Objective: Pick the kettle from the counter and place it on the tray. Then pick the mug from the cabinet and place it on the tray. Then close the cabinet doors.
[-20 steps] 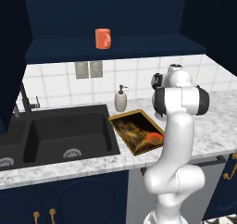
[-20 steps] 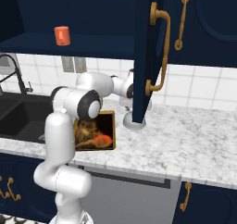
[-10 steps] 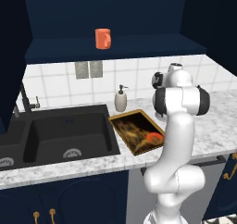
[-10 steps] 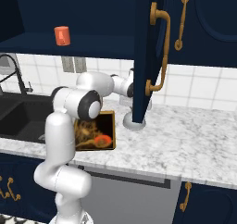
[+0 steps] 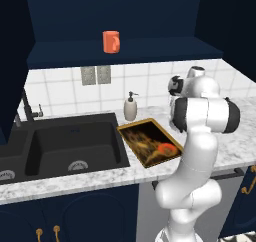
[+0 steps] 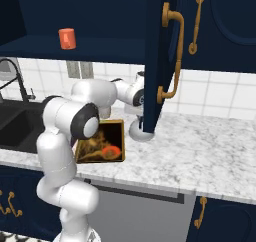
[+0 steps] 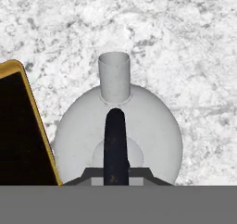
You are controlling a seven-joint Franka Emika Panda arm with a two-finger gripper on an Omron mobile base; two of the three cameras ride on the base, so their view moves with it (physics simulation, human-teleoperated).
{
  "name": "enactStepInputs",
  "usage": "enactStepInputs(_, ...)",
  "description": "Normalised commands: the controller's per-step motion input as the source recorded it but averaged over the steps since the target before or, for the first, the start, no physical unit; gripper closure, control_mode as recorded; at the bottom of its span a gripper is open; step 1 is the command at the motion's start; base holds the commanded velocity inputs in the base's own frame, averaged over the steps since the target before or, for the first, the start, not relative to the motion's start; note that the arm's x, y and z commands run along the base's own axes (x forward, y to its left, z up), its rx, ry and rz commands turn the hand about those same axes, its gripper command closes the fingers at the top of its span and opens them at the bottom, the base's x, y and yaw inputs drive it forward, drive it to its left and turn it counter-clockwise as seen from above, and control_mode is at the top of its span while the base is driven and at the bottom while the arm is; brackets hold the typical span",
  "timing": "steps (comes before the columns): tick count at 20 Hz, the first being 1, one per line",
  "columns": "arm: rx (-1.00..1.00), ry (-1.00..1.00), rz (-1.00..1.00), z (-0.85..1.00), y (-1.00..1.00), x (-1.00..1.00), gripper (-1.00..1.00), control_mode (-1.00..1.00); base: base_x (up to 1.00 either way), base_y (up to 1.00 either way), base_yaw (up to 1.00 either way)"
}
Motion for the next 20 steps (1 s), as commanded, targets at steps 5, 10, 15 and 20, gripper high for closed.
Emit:
enactStepInputs(5, 0.0, -0.06, 0.0, 0.38, 0.29, -0.54, 1.0, -1.0, 0.0, 0.0, 0.0)
enactStepInputs(10, -0.01, 0.0, 0.0, 0.24, 0.54, -0.38, 1.0, -1.0, 0.0, 0.0, 0.0)
enactStepInputs(15, 0.0, 0.0, 0.0, 0.19, 0.73, -0.06, 1.0, -1.0, 0.0, 0.0, 0.0)
enactStepInputs(20, 0.0, 0.0, 0.0, 0.0, 0.83, 0.0, 1.0, -1.0, 0.0, 0.0, 0.0)
